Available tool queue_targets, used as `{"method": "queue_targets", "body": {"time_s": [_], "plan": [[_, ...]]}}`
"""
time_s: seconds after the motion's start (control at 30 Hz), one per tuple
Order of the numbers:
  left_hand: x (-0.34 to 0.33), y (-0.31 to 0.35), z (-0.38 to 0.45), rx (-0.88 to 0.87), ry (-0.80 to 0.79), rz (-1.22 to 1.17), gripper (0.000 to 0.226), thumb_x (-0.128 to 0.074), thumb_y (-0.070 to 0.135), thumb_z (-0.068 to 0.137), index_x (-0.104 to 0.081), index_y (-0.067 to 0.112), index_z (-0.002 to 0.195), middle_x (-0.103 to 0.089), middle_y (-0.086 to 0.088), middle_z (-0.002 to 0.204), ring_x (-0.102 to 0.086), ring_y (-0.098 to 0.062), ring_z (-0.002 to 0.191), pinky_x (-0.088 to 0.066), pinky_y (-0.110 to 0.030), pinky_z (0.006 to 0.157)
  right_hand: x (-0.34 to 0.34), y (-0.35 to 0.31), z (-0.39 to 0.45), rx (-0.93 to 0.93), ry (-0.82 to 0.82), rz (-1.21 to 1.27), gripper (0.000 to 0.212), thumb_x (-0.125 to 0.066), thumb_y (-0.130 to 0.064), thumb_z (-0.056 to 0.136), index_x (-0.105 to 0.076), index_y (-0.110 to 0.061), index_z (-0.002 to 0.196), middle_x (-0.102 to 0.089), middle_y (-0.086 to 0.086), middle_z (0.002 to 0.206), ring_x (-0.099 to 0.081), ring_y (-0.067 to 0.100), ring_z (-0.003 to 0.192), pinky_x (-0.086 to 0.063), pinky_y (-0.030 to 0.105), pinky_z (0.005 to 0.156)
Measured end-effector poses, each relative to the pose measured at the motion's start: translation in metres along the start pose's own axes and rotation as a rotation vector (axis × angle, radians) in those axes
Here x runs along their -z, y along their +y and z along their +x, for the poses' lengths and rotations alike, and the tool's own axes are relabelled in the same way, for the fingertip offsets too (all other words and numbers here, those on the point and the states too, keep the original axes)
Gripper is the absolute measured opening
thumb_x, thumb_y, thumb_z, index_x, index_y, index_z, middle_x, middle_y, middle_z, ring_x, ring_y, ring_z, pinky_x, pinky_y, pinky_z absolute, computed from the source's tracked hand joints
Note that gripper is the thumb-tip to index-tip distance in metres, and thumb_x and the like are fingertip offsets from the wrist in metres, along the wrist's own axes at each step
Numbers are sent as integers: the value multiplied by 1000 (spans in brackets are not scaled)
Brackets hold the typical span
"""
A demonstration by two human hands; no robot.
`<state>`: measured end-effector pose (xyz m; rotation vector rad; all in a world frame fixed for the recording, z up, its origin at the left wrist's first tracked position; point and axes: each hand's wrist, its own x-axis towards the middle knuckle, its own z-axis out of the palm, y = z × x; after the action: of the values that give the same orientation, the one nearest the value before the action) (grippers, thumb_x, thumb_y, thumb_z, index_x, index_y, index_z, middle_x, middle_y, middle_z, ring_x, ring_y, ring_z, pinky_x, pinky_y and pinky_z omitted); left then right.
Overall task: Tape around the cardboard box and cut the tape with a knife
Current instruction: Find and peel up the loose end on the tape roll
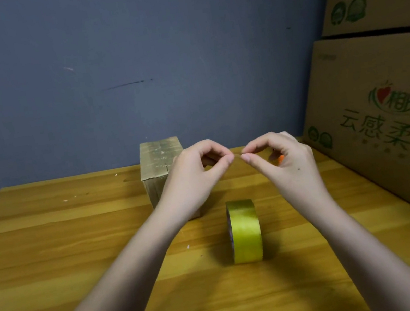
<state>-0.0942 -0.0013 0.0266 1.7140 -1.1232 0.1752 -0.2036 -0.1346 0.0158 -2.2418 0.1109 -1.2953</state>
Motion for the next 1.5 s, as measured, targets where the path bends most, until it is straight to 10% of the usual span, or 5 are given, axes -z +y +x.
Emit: {"method": "queue_targets", "body": {"time_s": [0.5,0.7,0.93,1.17,1.5], "plan": [[-5,-21,-9,94,146,-41,31,-50,51,83,-51,23,71,-65,3,66,-65,-19,68,-53,-46,71,-4,4,4,-149,-91,106,7,-61,-19,89,-63,-16,83,-63,-6,84,-57,4,80,-46,20,71],[-23,-34,-42,560,-230,-221,49,-38,45,95,-60,13,64,-62,-1,58,-59,-18,54,-40,-22,53,-9,2,7,-235,-107,249,9,-59,-13,89,-63,-11,81,-61,-9,75,-55,-2,72,-44,15,66],[-41,-35,-50,781,-377,-633,64,-63,64,71,-63,17,116,-72,-11,104,-66,-28,101,-41,-46,104,-17,5,8,-261,-82,333,7,-61,-12,89,-64,-6,87,-64,-1,77,-60,5,66,-46,12,61],[-57,-22,-51,658,-227,-710,28,-51,35,93,-53,7,94,-63,-8,54,-60,-19,47,-50,-25,51,-16,10,6,-286,117,332,7,-66,-15,86,-68,-8,85,-68,-1,77,-65,15,67,-55,27,66],[-40,-21,-55,353,-192,-570,23,-49,26,94,-61,6,96,-72,-9,69,-64,-8,62,-47,-22,59,-18,28,1,-403,128,255,8,-64,-15,86,-68,-8,84,-69,1,78,-65,13,70,-55,31,71]]}}
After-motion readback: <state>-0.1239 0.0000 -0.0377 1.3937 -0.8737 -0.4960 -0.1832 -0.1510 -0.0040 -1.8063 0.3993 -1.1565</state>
